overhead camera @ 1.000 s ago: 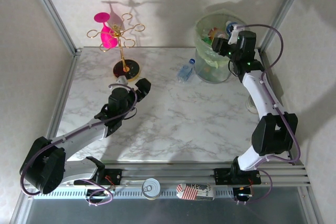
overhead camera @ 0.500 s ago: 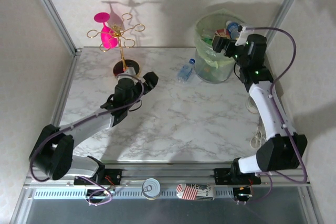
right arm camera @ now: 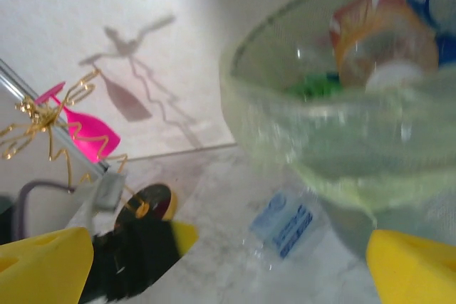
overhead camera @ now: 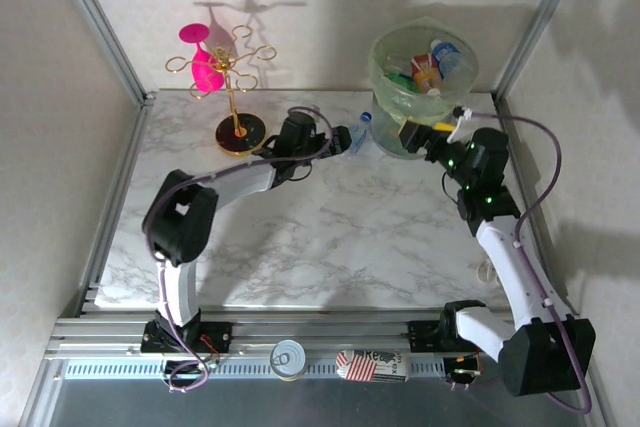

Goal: Put the plastic bottles in the bin

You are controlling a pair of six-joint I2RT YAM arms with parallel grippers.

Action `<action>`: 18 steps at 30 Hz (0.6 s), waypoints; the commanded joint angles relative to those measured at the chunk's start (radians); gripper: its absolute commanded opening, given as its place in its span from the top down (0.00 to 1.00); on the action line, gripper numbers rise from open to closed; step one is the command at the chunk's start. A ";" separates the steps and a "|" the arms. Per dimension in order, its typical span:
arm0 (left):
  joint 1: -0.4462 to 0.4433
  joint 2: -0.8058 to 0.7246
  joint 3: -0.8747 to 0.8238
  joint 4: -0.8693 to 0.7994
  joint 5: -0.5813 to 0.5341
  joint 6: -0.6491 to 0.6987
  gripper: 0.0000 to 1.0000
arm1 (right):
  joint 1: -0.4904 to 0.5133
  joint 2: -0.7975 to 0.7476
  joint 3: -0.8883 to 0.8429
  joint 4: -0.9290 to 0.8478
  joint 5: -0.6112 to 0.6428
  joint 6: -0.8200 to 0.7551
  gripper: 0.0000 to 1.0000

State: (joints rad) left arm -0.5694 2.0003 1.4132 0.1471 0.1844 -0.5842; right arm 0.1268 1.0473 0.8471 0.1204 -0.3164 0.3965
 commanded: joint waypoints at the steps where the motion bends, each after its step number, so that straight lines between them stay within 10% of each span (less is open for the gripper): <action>1: -0.016 0.119 0.138 -0.171 -0.030 0.116 0.01 | -0.002 -0.051 -0.078 0.091 -0.055 0.072 0.01; 18: -0.041 0.531 0.672 -0.440 -0.171 0.256 0.03 | 0.000 -0.033 -0.170 0.137 -0.119 0.114 0.01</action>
State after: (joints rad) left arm -0.6079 2.4878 2.0285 -0.2417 0.0517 -0.3683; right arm 0.1268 1.0100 0.6708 0.2207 -0.4110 0.5026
